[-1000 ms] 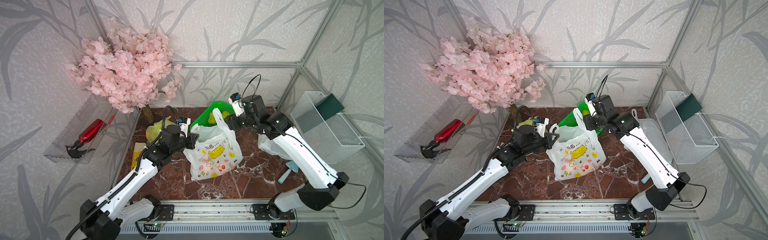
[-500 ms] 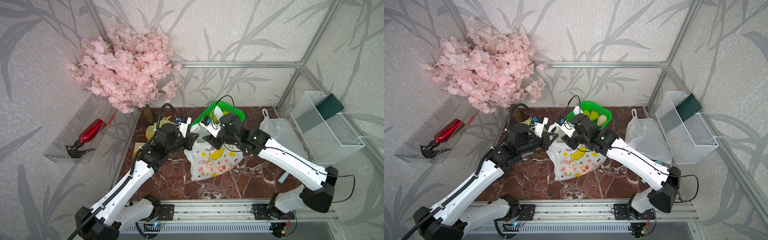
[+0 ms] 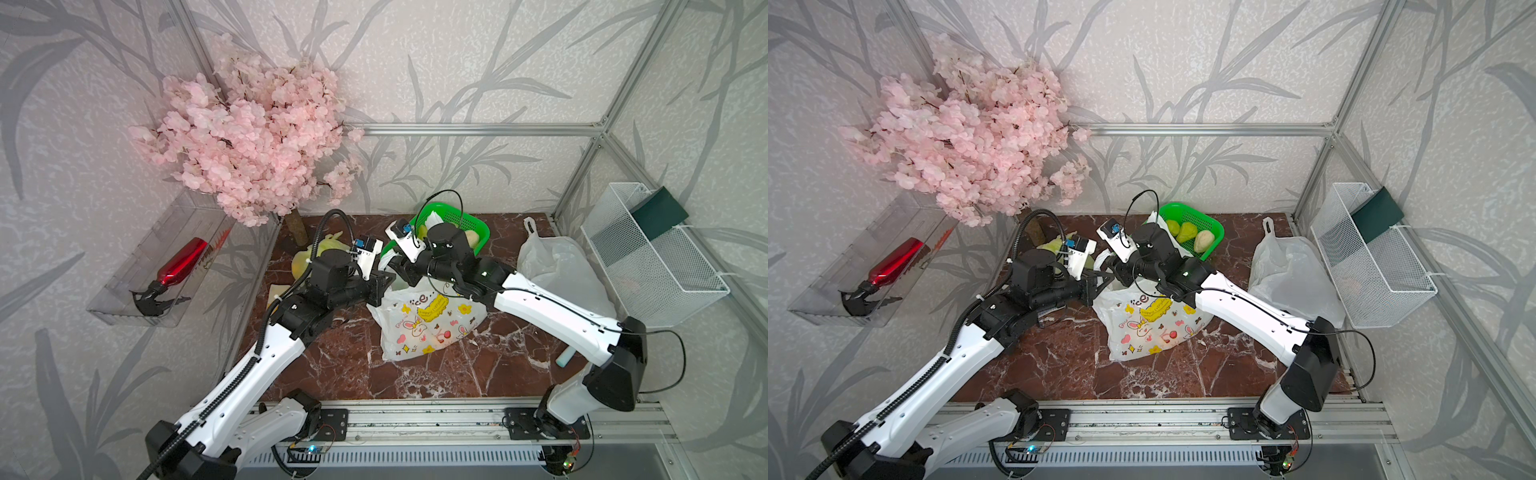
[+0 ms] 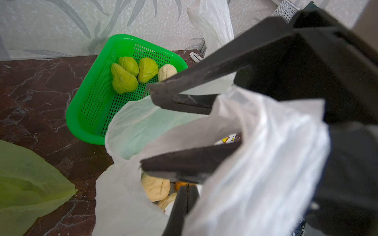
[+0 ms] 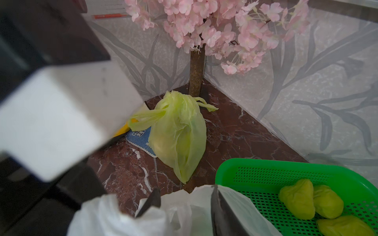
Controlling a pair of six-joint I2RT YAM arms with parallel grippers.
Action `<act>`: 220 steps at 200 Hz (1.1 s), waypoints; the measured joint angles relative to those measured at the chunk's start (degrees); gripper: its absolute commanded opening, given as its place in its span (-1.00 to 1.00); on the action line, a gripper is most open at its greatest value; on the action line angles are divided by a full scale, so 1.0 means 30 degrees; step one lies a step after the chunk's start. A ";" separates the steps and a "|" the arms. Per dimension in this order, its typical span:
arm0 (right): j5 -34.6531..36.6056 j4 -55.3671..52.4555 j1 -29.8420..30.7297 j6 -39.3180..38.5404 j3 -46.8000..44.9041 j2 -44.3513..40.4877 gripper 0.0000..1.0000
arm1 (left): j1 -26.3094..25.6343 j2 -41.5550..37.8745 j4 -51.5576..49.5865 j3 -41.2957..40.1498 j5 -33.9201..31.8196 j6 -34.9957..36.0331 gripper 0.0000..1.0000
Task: Place the pears into plastic bags & tie knots
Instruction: Tie the plastic bag at the center of the board.
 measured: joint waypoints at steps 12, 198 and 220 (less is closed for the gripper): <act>0.0058 0.0182 -0.0109 -0.0029 0.0022 0.0138 -0.73 | 0.0051 -0.0044 -0.0073 0.0000 0.0022 0.0058 -0.98; -0.7009 -0.2098 -0.1129 0.0306 0.4116 -0.0780 -0.94 | 0.0743 -0.0852 0.8954 -0.2594 0.0634 0.5377 0.75; -0.8320 -0.1690 -0.1428 0.1202 0.3628 -0.1144 -0.98 | 0.1035 -0.0393 1.0506 -0.2871 0.1676 0.5304 0.57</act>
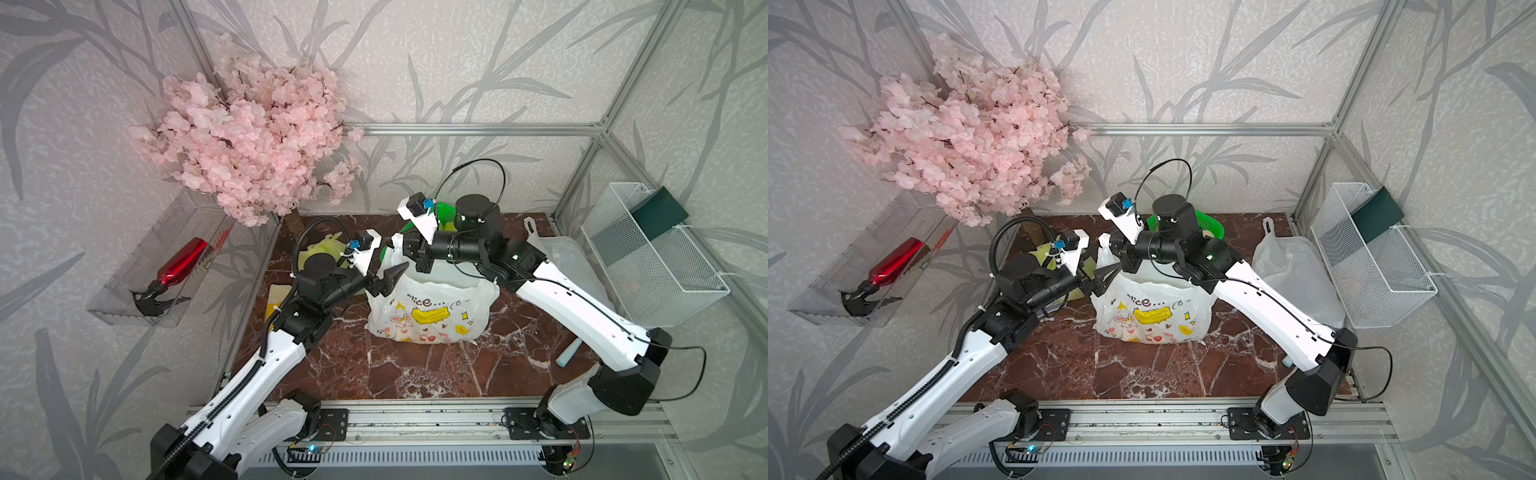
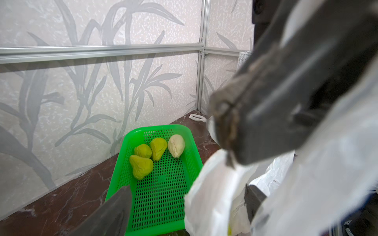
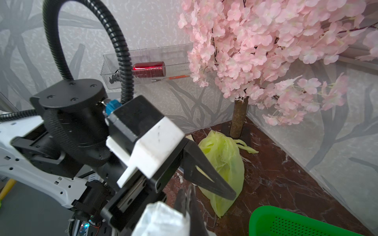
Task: Place the pears into plastic bags & tie knots
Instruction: Tie the plastic bag at the center of the board.
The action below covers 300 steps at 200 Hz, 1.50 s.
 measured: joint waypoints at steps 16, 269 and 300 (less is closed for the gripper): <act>-0.0896 0.0444 -0.0270 0.0729 -0.0262 -0.0051 -0.99 | 0.0109 0.0481 0.0940 -0.0022 0.0969 -0.0226 0.41; 0.1683 0.1064 -0.7074 0.1530 -1.5977 -1.1912 0.99 | 0.2004 0.2419 -0.3417 0.1923 0.1428 -0.2973 -1.00; 0.1756 0.3118 -0.6980 0.0794 -1.5970 -1.0856 0.91 | 0.2004 0.2426 -0.3650 0.2040 0.1552 -0.3031 -1.00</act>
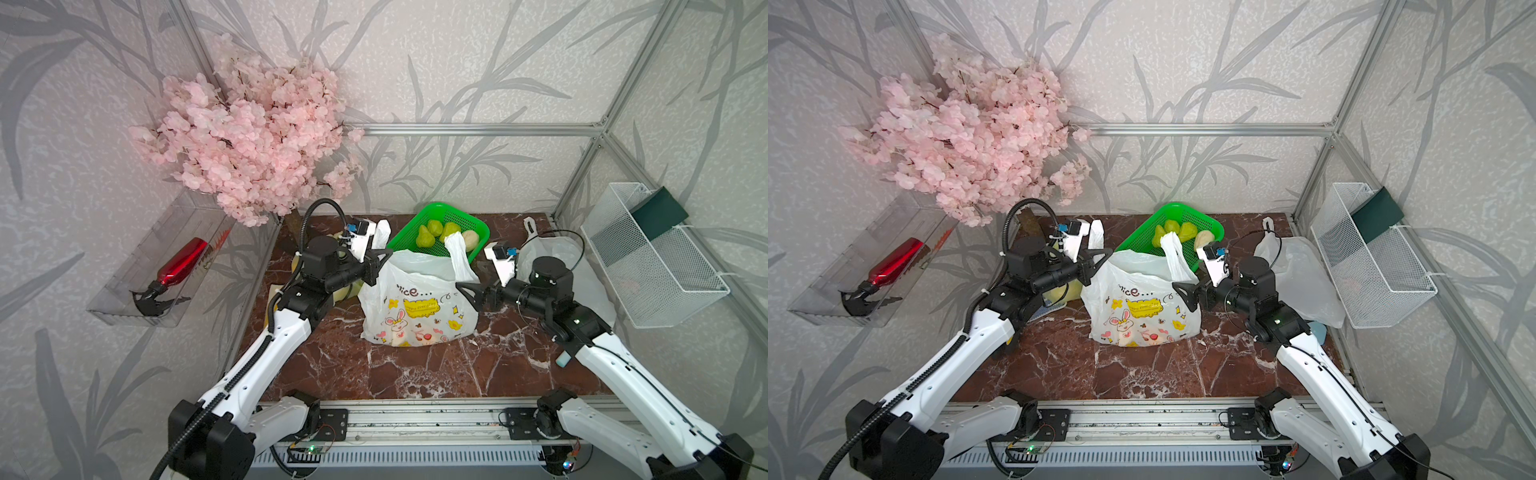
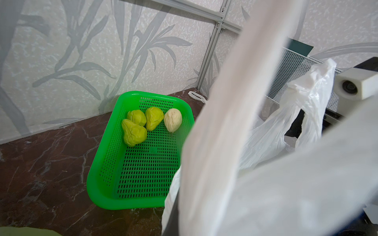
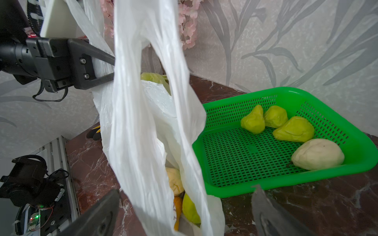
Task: Place the pears into plastic bags & tie knots
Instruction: Tie the plastic bag at the center of the board.
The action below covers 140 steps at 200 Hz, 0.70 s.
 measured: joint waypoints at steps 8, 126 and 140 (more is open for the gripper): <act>0.0066 0.0335 0.0015 -0.0138 0.0000 0.0444 0.84 | 0.0000 0.0000 -0.0080 0.0044 0.0036 0.0000 -1.00; 0.0342 0.2361 0.1260 -0.1851 0.0546 0.2295 -1.00 | 0.0051 0.3315 -0.6637 0.5406 0.1115 0.0685 -1.00; 0.1078 0.1508 0.2441 -0.3395 0.0984 0.2288 -1.00 | 0.0051 0.4794 -0.8531 0.7096 0.2346 0.1326 -1.00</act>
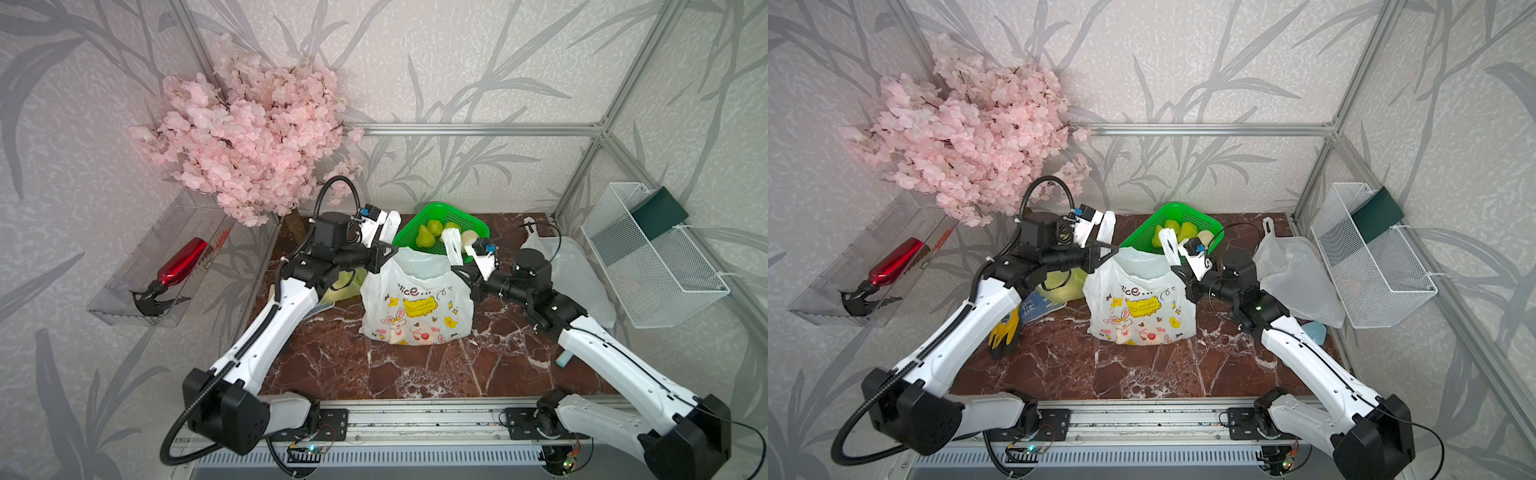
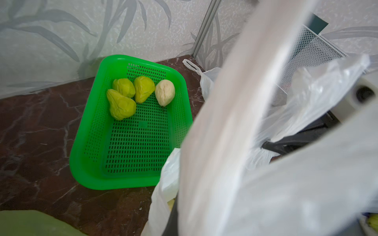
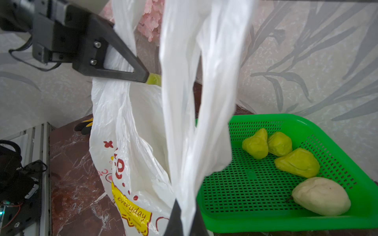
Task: Place the pears into plastic bags & tie knots
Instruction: Tie the plastic bag at the center of the board.
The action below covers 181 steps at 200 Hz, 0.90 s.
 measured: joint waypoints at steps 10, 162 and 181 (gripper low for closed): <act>0.0583 -0.0685 0.0903 -0.1217 0.0350 0.0000 -1.00 | -0.0007 0.1086 -0.1392 0.1115 0.0962 0.0495 -1.00; 0.1421 -0.9981 0.3512 -0.7766 0.9275 0.5756 -1.00 | -0.1304 0.0561 -0.2222 -0.0634 0.7752 0.4787 -0.04; 0.0991 -1.0433 0.3548 -0.7686 0.9471 0.5763 -1.00 | -0.1304 0.0678 -0.1523 -0.0648 0.7715 0.4291 -0.07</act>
